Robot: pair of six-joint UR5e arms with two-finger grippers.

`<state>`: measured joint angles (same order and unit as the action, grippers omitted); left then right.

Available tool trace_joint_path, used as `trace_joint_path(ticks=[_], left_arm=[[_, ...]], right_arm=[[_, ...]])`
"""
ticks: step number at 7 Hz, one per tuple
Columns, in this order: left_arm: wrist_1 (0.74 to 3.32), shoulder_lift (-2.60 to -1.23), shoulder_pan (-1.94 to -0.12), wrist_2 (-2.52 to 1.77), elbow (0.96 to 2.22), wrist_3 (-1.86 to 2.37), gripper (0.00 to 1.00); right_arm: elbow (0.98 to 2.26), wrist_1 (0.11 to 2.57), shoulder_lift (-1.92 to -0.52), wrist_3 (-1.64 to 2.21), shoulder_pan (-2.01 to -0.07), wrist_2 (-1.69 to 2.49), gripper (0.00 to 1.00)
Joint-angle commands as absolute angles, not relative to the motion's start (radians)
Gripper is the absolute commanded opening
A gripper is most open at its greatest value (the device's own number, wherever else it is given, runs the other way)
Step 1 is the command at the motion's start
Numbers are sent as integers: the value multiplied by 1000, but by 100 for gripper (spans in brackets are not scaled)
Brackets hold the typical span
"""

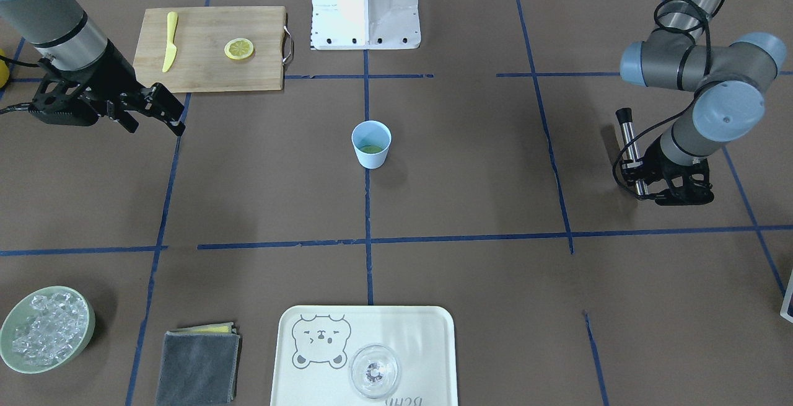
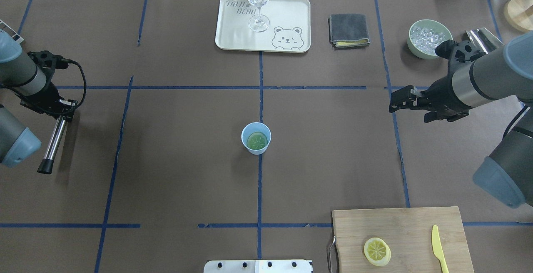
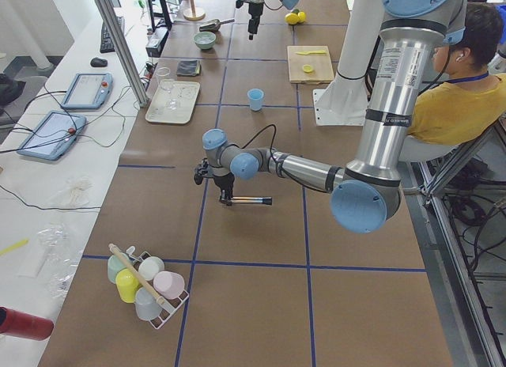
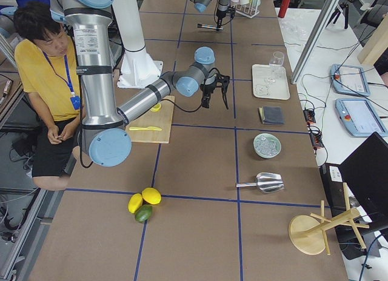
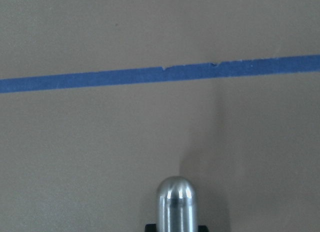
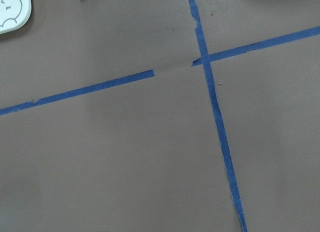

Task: Squeeze lemon into cup
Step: 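Lower the muddler onto the table and open the left gripper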

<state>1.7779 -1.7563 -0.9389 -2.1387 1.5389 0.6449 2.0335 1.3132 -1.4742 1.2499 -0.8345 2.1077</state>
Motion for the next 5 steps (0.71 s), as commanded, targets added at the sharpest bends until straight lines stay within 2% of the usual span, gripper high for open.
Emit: trace_joint_path(ticks=[1, 2, 3, 4, 5], left_arm=[[1778, -1758, -939, -2140, 1537, 644, 0], [1778, -1758, -939, -2140, 1536, 643, 0], [1778, -1758, -939, -2140, 1536, 643, 4], [1778, -1758, -939, -2140, 1536, 646, 33], [1778, -1758, -939, -2140, 1536, 646, 52]], right_arm=[[2034, 1315, -1474, 1250, -834, 2108, 100], [2036, 1313, -1474, 1250, -834, 2108, 100], [2037, 1313, -1474, 1250, -834, 2108, 100], [2037, 1313, -1474, 1250, -834, 2108, 100], [2037, 1313, -1474, 1250, -834, 2108, 100]])
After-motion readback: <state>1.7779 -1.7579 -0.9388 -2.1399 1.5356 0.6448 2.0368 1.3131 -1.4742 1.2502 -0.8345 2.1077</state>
